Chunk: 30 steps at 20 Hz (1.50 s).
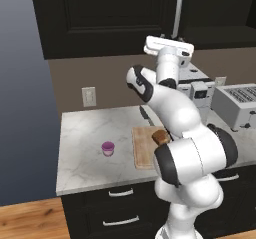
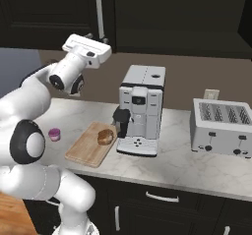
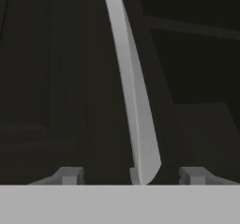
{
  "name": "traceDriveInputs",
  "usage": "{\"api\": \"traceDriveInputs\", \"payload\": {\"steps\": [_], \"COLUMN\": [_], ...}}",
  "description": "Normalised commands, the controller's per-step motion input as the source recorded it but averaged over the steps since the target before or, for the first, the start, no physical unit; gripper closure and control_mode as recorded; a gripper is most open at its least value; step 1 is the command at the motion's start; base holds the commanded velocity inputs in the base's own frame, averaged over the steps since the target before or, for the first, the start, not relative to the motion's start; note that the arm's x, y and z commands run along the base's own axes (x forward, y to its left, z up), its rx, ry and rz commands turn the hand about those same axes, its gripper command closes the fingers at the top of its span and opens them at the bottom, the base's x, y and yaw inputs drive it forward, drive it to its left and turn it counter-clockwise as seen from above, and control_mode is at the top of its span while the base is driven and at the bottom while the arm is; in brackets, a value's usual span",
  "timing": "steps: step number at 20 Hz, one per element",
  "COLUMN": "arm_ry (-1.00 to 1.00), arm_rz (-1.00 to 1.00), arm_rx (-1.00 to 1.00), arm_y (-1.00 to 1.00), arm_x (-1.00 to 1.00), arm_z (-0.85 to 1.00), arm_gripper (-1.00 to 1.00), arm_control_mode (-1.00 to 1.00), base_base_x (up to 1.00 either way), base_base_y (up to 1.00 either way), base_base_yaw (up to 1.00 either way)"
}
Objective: Pick the bread, place it on the cutting board, pick the jam, place it on the counter, and close the cabinet.
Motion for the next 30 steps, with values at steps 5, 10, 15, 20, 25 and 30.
{"api": "traceDriveInputs", "payload": {"steps": [5, 10, 15, 20, 25, 30], "arm_ry": [0.0, 0.0, 0.0, 0.0, 0.0, 0.0], "arm_rz": [0.0, 0.03, 0.04, 0.04, 0.07, 0.07], "arm_rx": [0.0, 0.0, 0.0, 0.0, 0.0, 0.0], "arm_y": [0.0, -0.07, -0.25, -0.43, -0.64, -0.65], "arm_x": [0.48, 0.09, -0.31, -0.64, -0.72, -0.78], "arm_z": [0.0, 0.0, 0.0, 0.0, 0.0, 0.0], "arm_gripper": [-1.0, -1.0, -1.0, -1.0, -1.0, -1.0], "arm_control_mode": [-1.0, -1.0, -1.0, -1.0, -1.0, -1.0], "base_base_x": [0.0, 0.0, 0.0, 0.0, 0.0, 0.0], "base_base_y": [0.0, 0.0, 0.0, 0.0, 0.0, 0.0], "base_base_yaw": [0.0, 0.0, 0.0, 0.0, 0.0, 0.0]}}
